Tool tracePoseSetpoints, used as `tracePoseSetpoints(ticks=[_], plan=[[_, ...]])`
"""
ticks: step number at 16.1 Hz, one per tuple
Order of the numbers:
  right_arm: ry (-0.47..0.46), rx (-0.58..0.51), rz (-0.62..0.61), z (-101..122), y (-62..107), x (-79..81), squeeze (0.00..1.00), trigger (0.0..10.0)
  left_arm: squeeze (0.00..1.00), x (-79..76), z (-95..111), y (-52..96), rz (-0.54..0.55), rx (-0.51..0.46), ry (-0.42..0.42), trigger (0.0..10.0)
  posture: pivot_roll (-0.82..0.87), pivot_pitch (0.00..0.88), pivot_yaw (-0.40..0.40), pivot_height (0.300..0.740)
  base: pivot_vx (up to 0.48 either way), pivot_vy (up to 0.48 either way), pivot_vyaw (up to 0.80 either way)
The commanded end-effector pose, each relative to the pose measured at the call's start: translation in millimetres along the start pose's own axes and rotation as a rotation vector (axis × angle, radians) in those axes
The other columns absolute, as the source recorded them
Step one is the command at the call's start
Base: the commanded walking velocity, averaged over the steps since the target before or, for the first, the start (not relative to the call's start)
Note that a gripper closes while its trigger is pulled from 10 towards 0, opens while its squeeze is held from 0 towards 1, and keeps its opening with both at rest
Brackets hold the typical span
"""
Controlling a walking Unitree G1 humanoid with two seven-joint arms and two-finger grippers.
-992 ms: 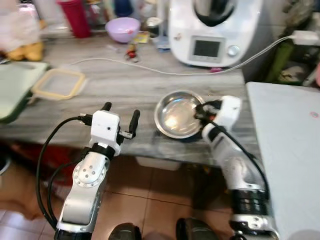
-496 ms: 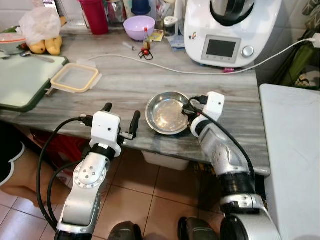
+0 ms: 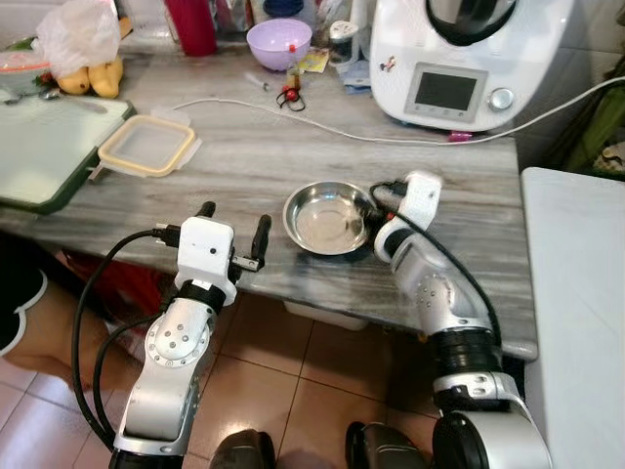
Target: Setting the table
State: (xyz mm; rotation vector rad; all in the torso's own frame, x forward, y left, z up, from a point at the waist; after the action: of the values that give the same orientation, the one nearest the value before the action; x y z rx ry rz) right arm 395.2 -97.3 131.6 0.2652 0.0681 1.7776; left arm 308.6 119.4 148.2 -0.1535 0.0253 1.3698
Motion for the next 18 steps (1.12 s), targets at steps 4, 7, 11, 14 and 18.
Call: tracePoseSetpoints(ticks=[4,7,11,14,18], plan=[[0.035,-0.161,0.058,31,33.6,0.4,1.0,10.0,0.0,16.7,-4,0.3,0.088,0.023,0.03,10.0,0.01,0.115,0.041,0.74,0.0,0.0,0.0],[0.106,-0.231,-0.019,32,58.7,-16.5,1.0,10.0,0.0,17.0,-5,0.5,0.091,0.027,0.046,10.0,0.01,0.113,0.044,0.74,0.0,0.0,0.0],[0.148,-0.19,-0.105,13,78.5,-34.7,0.0,10.0,0.0,18.9,-7,-0.1,0.096,0.044,0.064,10.0,0.0,0.109,0.051,0.74,0.0,0.308,0.0],[0.152,-0.202,-0.107,15,80.5,-34.4,0.0,10.0,0.0,16.4,-5,-0.9,0.08,0.038,0.06,10.0,0.0,0.106,0.051,0.74,0.0,0.48,0.0],[0.153,-0.203,-0.113,14,82.1,-35.2,0.0,10.0,0.0,16.9,-6,0.2,0.085,0.043,0.065,10.0,0.0,0.103,0.049,0.74,0.0,0.48,0.0]])
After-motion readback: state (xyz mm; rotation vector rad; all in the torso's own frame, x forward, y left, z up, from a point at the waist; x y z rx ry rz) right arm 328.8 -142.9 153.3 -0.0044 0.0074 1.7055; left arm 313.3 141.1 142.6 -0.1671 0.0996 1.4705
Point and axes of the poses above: a point about 5 cm out from each wrist's last joint towards the gripper, its own y axis pointing back from the gripper into the wrist, its own z axis along the axis of the wrist's last joint, x = y × z, the point moved 5 cm from there along -y, pointing out of the wrist towards the gripper, and after that the axes turned 15 degrees about y, right-handed, at the moved point
